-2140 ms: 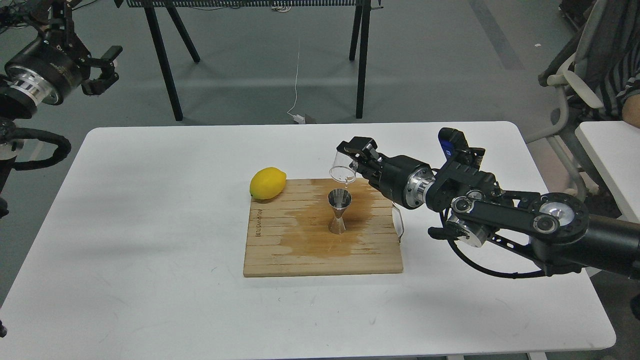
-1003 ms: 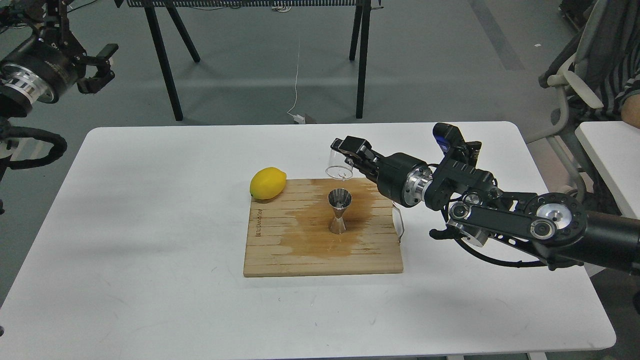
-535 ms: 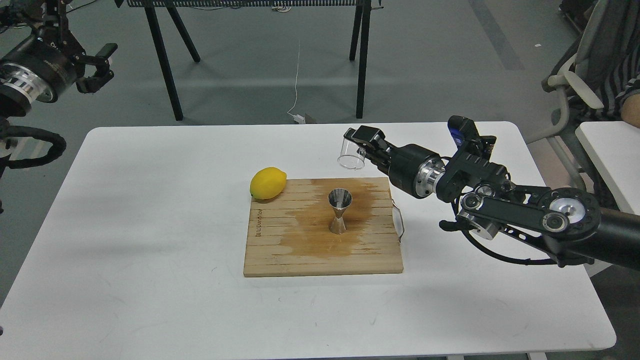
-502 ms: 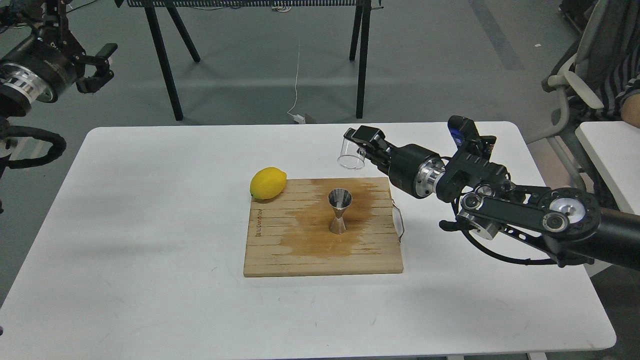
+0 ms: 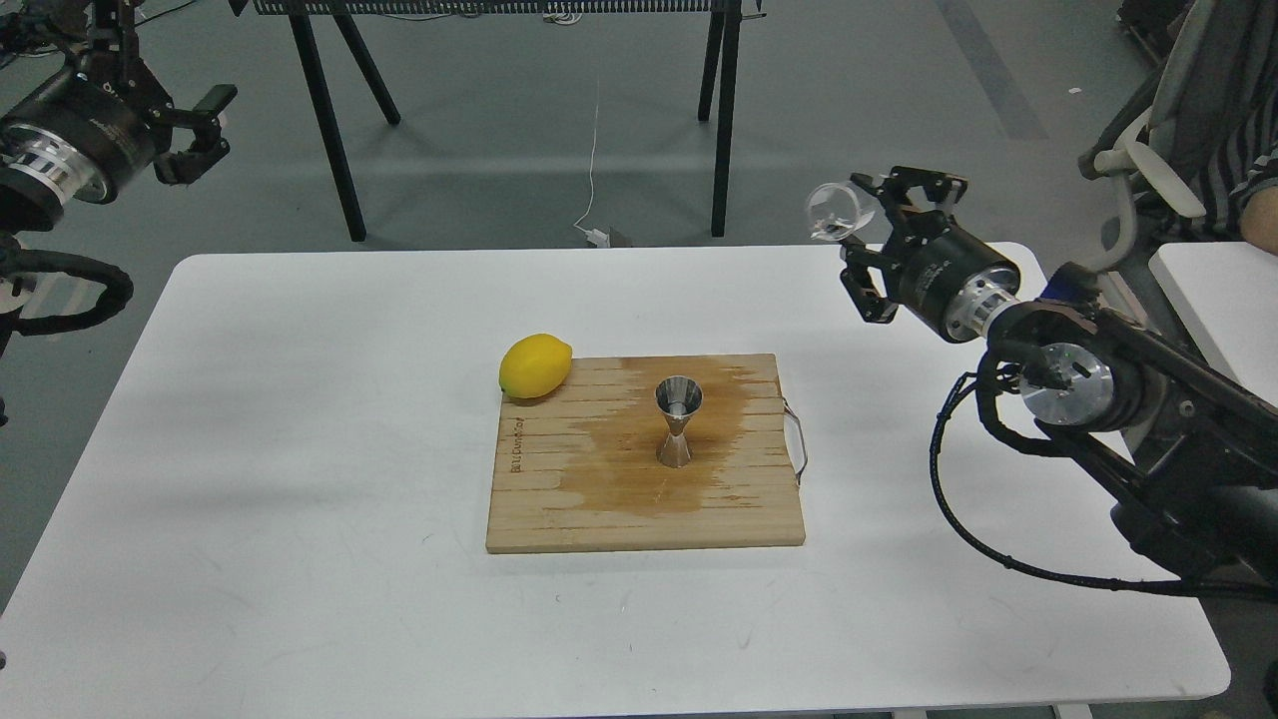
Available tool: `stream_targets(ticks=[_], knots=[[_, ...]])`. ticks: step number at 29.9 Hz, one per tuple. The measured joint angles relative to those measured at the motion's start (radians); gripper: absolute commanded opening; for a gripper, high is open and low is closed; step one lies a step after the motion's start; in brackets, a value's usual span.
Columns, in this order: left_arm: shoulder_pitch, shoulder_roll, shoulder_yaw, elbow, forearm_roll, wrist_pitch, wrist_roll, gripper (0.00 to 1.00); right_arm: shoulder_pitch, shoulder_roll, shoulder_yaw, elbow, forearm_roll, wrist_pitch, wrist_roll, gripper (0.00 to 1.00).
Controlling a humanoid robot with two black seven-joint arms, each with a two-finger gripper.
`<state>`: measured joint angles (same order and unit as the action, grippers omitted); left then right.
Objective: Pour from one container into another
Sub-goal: 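Tilt the glass cup upright and lift it away from the jigger, then lower the glass cup onto the table with the right gripper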
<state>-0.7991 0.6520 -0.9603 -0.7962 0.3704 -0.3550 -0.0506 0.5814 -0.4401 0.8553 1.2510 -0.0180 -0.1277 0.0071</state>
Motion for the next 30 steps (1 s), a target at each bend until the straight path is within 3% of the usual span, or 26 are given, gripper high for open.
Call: stream_targets(ticks=[6, 15, 22, 30], knots=[[-0.013, -0.001, 0.002, 0.000, -0.001, 0.007, 0.001, 1.00, -0.219, 0.086, 0.302, -0.028, 0.147, 0.036, -0.005, 0.12], [-0.027, 0.003, 0.005, 0.000, -0.001, 0.009, 0.003, 1.00, -0.366, 0.217, 0.512, -0.059, 0.258, 0.075, 0.013, 0.13], [-0.028, 0.003, 0.004, 0.000, -0.001, 0.011, 0.003, 1.00, -0.391, 0.323, 0.557, -0.165, 0.266, 0.078, 0.056, 0.14], [-0.029, 0.003, 0.002, 0.000, -0.001, 0.017, 0.003, 1.00, -0.425, 0.353, 0.562, -0.239, 0.327, 0.109, 0.079, 0.14]])
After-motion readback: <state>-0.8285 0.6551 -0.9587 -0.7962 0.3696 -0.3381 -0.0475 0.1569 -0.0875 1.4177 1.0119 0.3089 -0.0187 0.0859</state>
